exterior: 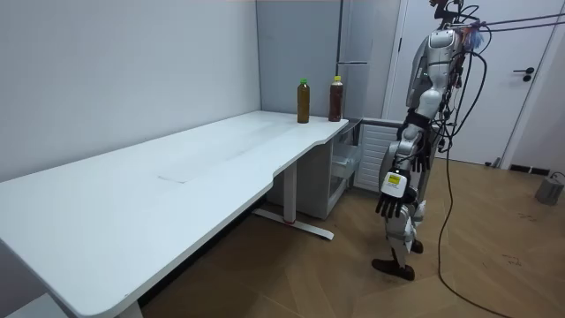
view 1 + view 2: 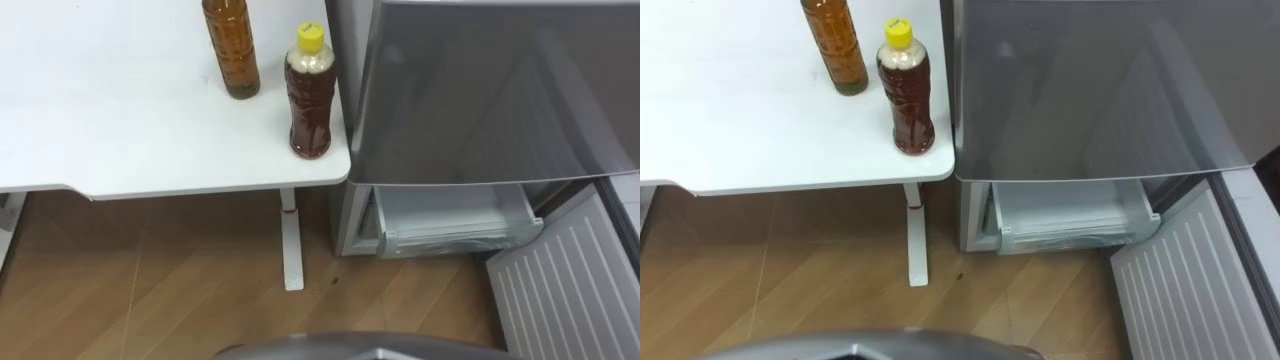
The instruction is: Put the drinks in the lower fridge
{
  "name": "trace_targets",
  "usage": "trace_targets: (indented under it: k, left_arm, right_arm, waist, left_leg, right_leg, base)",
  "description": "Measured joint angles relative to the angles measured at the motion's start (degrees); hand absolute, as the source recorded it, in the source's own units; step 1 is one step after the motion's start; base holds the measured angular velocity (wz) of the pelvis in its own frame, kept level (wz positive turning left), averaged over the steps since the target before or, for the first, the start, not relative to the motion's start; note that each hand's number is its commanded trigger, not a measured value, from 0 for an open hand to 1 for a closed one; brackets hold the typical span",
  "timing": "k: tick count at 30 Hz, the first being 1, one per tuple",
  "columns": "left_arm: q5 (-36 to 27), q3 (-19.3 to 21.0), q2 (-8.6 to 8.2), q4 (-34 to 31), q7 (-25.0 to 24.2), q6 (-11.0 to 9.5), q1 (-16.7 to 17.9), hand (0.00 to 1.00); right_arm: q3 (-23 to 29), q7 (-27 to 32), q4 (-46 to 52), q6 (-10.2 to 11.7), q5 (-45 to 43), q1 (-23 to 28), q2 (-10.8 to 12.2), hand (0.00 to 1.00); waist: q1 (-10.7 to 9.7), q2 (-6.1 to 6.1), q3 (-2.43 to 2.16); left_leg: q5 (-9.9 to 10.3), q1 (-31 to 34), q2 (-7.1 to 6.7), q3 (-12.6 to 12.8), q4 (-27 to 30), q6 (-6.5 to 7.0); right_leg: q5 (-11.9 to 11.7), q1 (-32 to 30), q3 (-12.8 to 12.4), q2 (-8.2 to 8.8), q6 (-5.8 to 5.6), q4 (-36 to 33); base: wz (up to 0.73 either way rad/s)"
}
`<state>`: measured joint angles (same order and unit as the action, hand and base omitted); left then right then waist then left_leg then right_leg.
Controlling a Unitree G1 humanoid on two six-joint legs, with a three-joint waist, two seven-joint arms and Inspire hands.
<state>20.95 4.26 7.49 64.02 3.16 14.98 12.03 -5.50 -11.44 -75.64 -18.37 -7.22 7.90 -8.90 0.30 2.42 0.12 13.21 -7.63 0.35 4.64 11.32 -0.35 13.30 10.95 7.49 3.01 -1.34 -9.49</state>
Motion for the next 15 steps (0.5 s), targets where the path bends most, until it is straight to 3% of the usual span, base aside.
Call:
trace_targets:
  k: [15]
  left_arm:
    - [0.0, 0.01, 0.0, 0.0, -0.4, -0.04, -0.01, 0.0]
  right_arm:
    - [0.05, 1.09, 0.22, 0.1, -0.09, -1.28, 0.0, 0.0]
  waist:
    - [0.18, 0.25, -0.01]
  left_leg:
    - [0.0, -0.06, -0.02, -0.07, 0.05, 0.0]
  right_leg:
    - [0.05, 0.02, 0.33, 0.04, -0.03, -0.15]
  base:
    - [0.0]
